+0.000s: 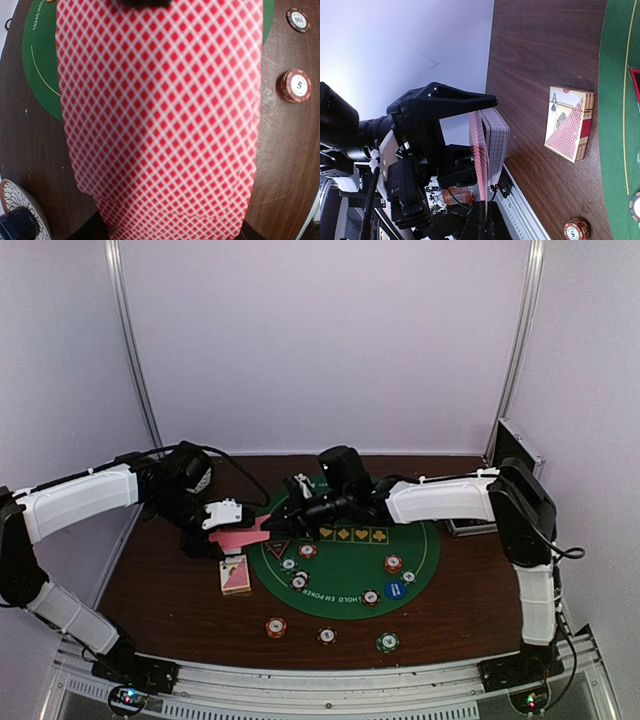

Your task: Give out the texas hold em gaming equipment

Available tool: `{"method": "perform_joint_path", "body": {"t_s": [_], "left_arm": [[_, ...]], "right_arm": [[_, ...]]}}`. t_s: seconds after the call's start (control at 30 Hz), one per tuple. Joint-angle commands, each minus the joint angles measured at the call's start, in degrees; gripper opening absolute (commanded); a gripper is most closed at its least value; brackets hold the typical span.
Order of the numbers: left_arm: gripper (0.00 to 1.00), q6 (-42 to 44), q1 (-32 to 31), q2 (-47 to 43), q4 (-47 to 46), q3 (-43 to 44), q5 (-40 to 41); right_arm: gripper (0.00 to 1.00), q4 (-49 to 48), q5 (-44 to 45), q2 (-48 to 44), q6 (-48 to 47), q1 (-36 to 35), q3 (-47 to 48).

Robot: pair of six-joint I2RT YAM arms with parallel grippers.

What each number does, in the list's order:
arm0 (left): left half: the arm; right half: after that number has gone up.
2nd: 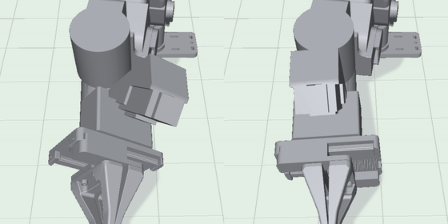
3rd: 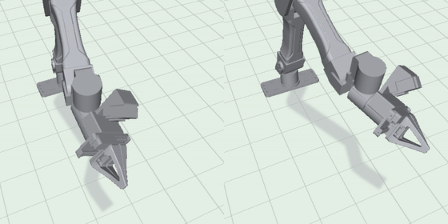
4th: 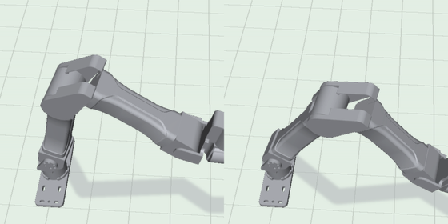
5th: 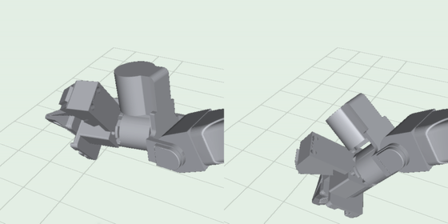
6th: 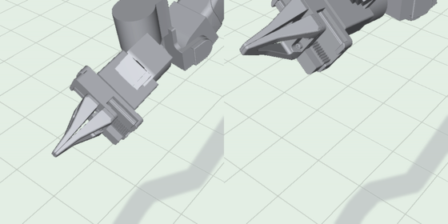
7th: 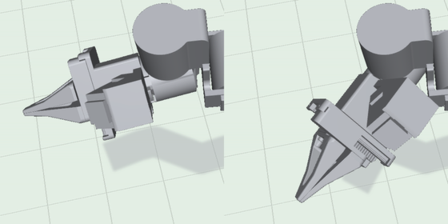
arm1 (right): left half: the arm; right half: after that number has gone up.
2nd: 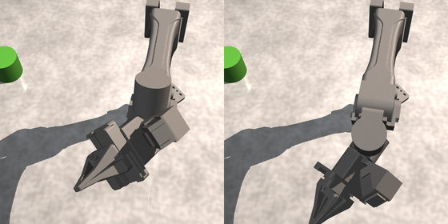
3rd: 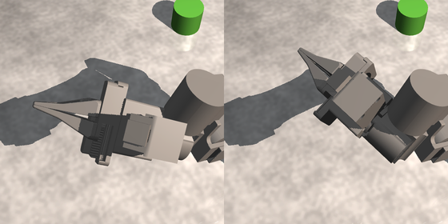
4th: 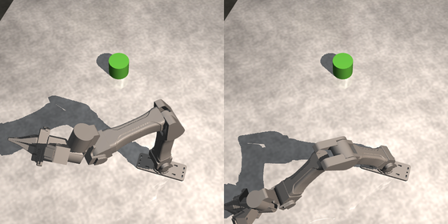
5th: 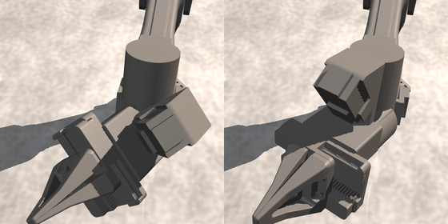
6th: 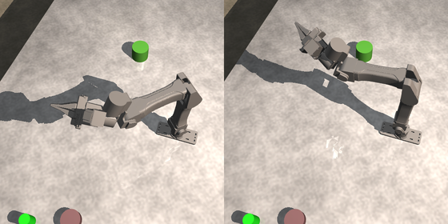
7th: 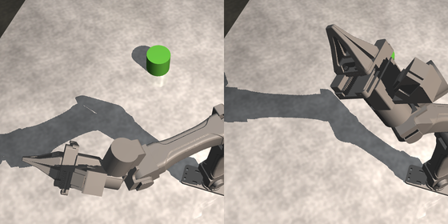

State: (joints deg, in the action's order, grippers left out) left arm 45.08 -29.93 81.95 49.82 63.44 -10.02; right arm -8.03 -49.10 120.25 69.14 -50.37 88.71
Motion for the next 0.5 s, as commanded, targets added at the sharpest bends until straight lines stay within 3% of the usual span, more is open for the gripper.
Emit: {"method": "perform_joint_path", "body": {"t_s": [0.0,0.47], "left_arm": [[0.44,0.4,0.3,0.3,0.0,0.2,0.3],[0.43,0.3,0.3,0.4,1.1,0.4,1.3]], "right_arm": [[0.00,-1.2,-0.9,-4.2,-1.5,1.3,-2.3],[0.00,0.1,-1.9,-4.3,-3.4,5.6,-4.9]]}}
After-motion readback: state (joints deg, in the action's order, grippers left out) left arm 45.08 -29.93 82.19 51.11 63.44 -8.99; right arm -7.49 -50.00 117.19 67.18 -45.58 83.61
